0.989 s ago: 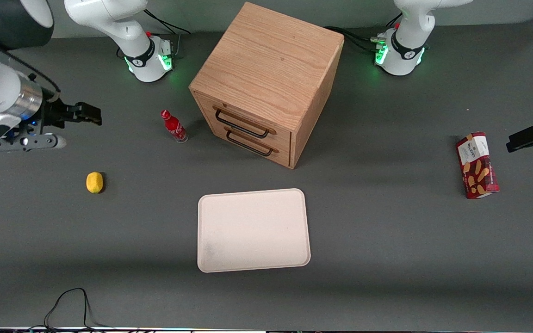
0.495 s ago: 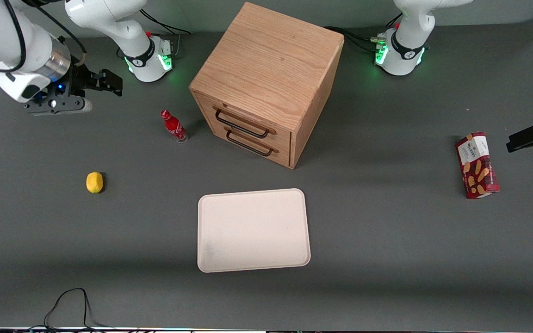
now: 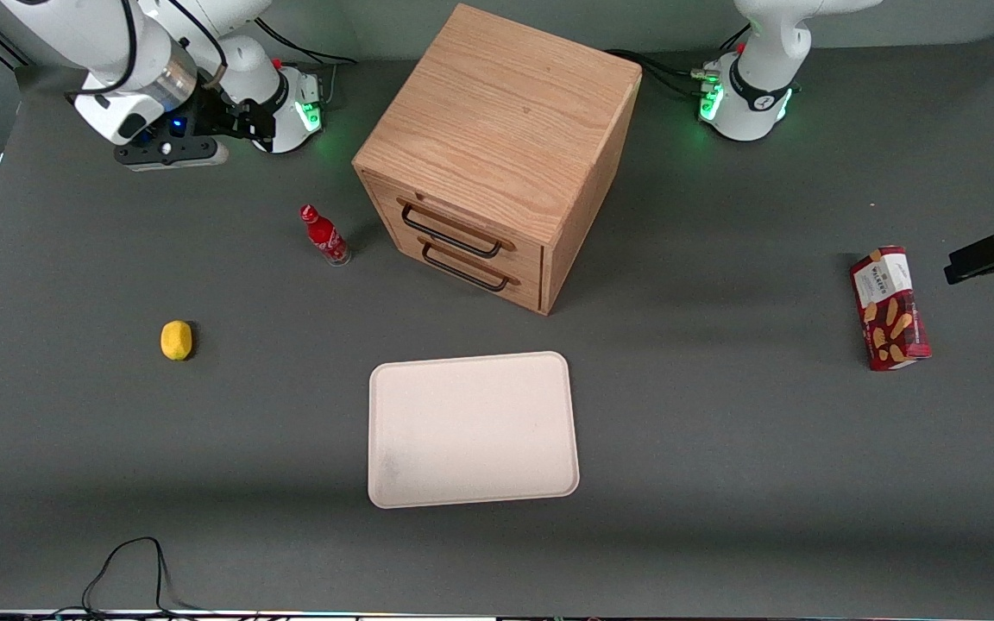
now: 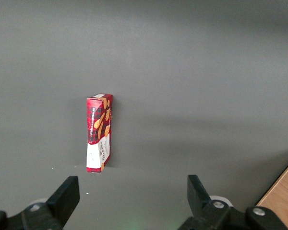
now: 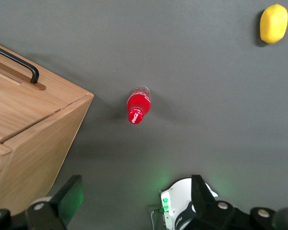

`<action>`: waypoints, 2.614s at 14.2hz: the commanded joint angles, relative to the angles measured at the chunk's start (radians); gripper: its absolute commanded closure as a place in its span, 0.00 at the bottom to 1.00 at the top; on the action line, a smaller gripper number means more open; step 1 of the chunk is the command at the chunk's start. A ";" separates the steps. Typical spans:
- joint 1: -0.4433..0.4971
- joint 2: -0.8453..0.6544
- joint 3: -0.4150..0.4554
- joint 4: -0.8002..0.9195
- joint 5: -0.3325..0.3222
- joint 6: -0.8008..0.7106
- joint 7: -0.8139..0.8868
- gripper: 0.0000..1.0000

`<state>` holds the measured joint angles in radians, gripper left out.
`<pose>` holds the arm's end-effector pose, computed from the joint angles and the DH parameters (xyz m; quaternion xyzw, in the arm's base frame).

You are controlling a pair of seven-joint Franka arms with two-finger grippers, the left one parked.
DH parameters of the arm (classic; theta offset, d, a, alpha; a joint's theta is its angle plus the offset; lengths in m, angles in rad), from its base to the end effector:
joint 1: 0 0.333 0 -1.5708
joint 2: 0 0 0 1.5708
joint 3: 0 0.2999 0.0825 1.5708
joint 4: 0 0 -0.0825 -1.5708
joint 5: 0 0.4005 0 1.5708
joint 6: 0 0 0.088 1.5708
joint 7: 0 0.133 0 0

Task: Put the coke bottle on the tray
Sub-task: 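Move the open right gripper over the red Coca-Cola bottle, then lower the right gripper and close it around the bottle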

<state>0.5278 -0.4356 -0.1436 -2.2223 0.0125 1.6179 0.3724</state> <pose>0.3922 0.1563 0.4868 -0.9955 -0.0142 0.0936 0.0012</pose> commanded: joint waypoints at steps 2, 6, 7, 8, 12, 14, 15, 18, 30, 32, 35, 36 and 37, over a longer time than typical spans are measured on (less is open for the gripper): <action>0.006 0.027 -0.005 -0.065 0.012 0.089 0.022 0.00; 0.006 0.044 -0.004 -0.174 0.014 0.221 0.026 0.01; 0.008 0.054 -0.004 -0.195 0.012 0.249 0.026 0.01; 0.009 0.064 -0.004 -0.217 0.012 0.281 0.026 0.01; 0.049 0.147 -0.005 -0.250 0.012 0.394 0.085 0.01; 0.060 0.179 -0.005 -0.272 0.012 0.450 0.099 0.01; 0.061 0.182 -0.005 -0.293 0.012 0.483 0.099 0.02; 0.077 0.205 -0.005 -0.312 0.004 0.501 0.094 0.02; 0.075 0.230 -0.011 -0.359 0.003 0.576 0.047 0.07; 0.075 0.232 -0.011 -0.359 0.003 0.576 0.045 0.08; 0.073 0.235 -0.013 -0.359 0.003 0.576 0.039 0.17; 0.073 0.238 -0.014 -0.359 0.001 0.576 0.039 0.21; 0.073 0.238 -0.014 -0.361 0.001 0.576 0.037 0.27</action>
<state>0.5926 -0.2043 -0.1466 -2.5791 0.0125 2.1777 0.4343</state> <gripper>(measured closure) 0.211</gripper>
